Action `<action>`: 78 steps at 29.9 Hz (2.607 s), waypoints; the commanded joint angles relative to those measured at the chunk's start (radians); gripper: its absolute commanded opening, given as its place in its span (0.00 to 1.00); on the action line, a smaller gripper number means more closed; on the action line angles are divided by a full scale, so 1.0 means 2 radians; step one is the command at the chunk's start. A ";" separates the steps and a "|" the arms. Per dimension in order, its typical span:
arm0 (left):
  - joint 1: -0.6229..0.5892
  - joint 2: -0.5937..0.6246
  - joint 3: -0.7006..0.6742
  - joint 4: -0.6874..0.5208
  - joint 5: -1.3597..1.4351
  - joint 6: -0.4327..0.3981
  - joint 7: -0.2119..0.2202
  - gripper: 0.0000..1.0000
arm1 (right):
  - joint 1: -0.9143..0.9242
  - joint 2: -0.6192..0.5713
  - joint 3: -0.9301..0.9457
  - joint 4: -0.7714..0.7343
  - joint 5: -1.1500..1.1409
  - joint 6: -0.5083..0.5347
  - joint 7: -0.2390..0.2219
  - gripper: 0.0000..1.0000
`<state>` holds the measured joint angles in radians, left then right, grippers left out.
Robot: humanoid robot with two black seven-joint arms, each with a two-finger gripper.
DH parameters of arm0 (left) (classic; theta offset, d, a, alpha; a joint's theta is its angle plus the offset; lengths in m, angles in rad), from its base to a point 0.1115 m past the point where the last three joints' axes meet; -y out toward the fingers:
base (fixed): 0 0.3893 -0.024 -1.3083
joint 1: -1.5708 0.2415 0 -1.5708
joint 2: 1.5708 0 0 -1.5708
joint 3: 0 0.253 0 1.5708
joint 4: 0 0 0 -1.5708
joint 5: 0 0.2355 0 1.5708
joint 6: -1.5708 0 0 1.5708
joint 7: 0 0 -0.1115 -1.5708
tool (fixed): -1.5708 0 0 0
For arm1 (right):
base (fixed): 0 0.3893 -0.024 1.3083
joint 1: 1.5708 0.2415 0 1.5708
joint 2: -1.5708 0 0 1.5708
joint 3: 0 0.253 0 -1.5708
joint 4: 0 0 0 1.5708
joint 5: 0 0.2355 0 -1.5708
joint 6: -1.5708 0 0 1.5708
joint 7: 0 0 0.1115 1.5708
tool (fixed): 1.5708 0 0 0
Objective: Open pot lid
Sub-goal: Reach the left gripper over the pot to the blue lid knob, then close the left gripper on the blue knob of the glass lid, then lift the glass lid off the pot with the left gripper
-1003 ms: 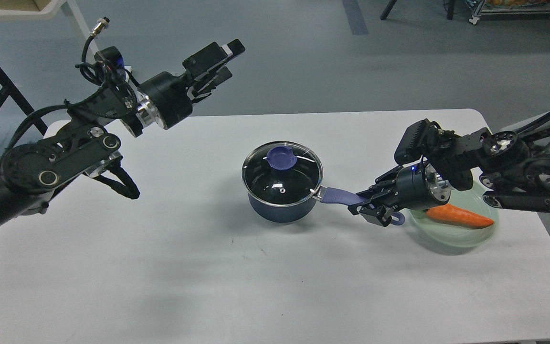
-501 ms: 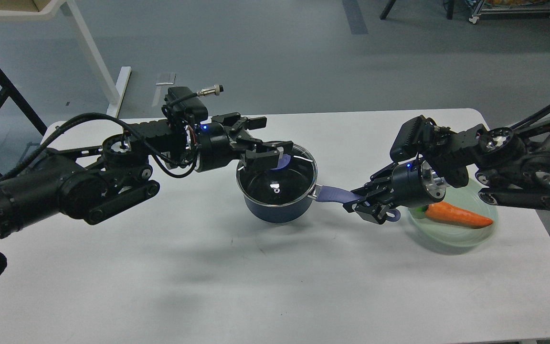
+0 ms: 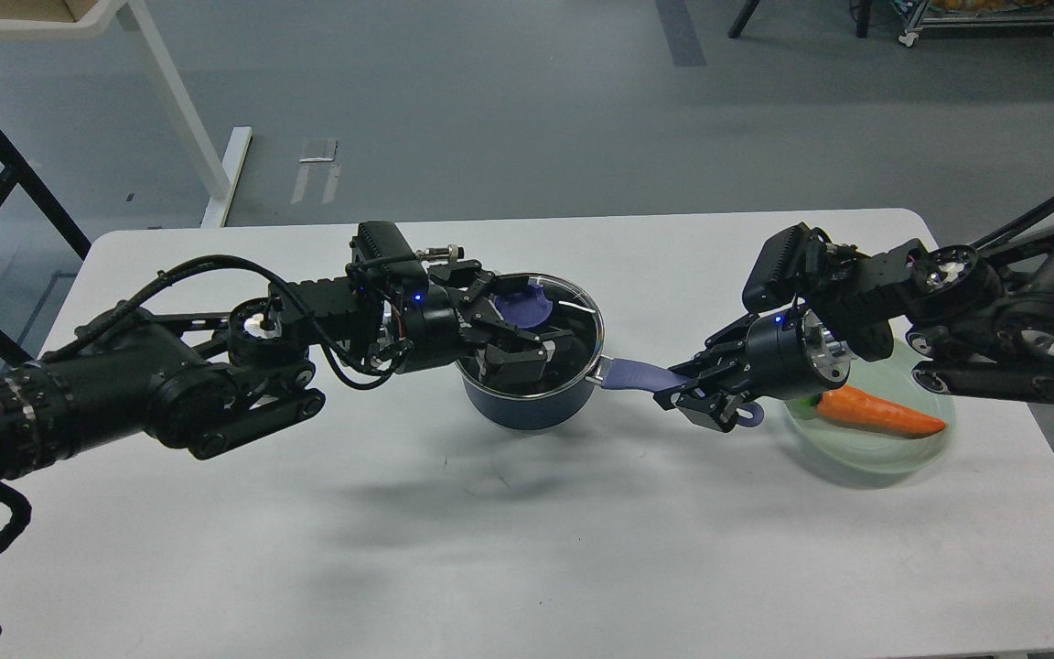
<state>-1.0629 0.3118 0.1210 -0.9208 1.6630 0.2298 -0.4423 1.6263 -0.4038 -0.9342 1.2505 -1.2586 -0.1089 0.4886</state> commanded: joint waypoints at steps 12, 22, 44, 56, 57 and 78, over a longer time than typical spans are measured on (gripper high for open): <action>-0.002 0.004 -0.004 0.003 -0.009 0.002 -0.017 0.99 | 0.008 0.006 0.000 0.001 0.001 0.002 0.000 0.24; -0.001 0.001 -0.001 -0.004 -0.009 0.019 -0.014 0.99 | 0.007 0.006 -0.001 0.000 0.001 0.002 0.000 0.24; 0.006 -0.003 0.020 0.037 -0.002 0.025 -0.012 0.99 | 0.006 0.014 -0.001 -0.001 0.000 0.002 0.000 0.24; 0.001 0.001 0.051 0.041 -0.002 0.052 -0.017 0.65 | 0.006 0.015 -0.001 -0.002 0.000 0.002 0.000 0.24; 0.001 0.000 0.051 0.041 -0.005 0.052 -0.017 0.60 | 0.006 0.015 -0.001 -0.002 0.000 0.002 0.000 0.24; -0.023 0.082 0.035 -0.011 -0.028 0.056 -0.023 0.41 | -0.002 0.013 -0.002 -0.001 0.000 0.002 0.000 0.24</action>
<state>-1.1017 0.4111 0.1999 -0.9187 1.6368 0.3415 -0.4887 1.6268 -0.3752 -0.9353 1.2459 -1.2578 -0.1043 0.4883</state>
